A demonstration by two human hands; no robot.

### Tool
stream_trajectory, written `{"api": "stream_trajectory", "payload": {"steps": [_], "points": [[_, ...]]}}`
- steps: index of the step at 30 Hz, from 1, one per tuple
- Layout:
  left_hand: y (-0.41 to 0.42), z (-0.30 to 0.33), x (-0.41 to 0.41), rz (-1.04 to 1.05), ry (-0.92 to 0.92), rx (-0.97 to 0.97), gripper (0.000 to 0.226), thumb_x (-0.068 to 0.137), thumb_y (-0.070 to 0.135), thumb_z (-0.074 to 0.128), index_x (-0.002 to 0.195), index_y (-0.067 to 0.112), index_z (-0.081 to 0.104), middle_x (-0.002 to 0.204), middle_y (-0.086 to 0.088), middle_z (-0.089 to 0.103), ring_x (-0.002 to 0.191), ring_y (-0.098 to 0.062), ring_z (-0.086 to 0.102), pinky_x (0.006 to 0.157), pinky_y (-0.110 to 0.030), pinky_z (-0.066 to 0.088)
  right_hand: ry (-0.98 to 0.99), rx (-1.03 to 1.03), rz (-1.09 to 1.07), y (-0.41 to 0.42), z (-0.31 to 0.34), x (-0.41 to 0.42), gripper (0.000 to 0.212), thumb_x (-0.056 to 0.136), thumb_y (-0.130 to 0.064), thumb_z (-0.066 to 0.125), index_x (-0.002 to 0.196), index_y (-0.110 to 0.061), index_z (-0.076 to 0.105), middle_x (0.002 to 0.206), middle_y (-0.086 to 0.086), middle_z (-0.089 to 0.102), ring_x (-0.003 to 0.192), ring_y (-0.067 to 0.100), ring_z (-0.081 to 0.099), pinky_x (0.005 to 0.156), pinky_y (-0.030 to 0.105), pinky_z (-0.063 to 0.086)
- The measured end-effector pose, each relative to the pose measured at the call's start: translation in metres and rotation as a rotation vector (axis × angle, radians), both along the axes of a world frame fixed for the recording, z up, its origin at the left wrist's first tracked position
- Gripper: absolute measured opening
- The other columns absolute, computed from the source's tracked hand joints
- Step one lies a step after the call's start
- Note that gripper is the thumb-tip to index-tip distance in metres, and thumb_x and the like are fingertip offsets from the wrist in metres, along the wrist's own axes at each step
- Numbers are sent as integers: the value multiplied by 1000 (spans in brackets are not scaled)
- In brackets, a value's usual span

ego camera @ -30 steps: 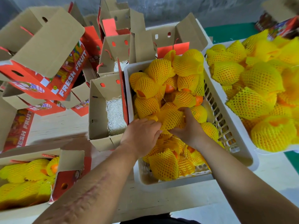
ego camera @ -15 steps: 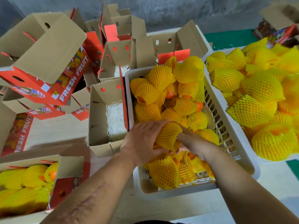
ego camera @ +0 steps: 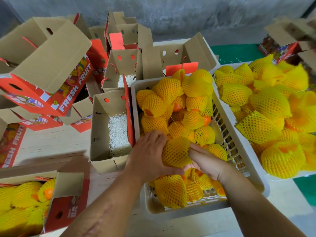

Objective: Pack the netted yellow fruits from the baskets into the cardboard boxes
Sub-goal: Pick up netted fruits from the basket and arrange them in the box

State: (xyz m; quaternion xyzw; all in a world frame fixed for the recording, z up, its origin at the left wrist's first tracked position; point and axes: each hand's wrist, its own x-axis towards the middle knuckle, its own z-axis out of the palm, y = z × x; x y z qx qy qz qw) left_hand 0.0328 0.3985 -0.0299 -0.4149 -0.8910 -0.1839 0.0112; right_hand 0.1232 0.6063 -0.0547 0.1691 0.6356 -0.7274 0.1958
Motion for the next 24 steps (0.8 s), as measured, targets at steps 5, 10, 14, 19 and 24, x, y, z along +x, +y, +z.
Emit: {"api": "stream_trajectory", "payload": {"steps": [5,10,14,19,24], "points": [[0,4,-1,6,-17,-85,98,56,110,38,107,27,50,103,11,52,101,-13,51,93,-37,44,-85,82,-20,4,-6,-2,78,77,-51,60,152,-33,45,117,22,69,100,32,70,117,65,30],[-3,5,1,-39,-60,-58,123,61,108,39,161,38,22,133,9,63,122,-14,54,105,-37,41,79,142,115,-10,10,-3,46,79,-33,59,122,-20,64,99,24,71,83,34,66,77,46,52],[-3,6,1,1,-84,-43,113,60,108,40,150,41,40,129,12,67,118,-10,55,102,-33,40,75,144,55,-16,13,-5,41,84,-32,55,124,-31,64,100,25,72,77,27,65,76,44,55],[-5,2,-1,17,34,8,89,66,95,55,131,33,56,106,11,70,97,-6,45,82,-27,38,62,75,2,-7,8,-4,51,78,-48,64,128,-51,51,89,24,71,75,33,68,80,47,52],[0,3,2,1,-19,21,96,66,101,52,132,32,55,130,13,57,120,-12,53,101,-34,44,72,45,8,-5,3,-3,53,81,-47,66,130,-58,51,108,17,72,92,32,68,89,53,51]]}}
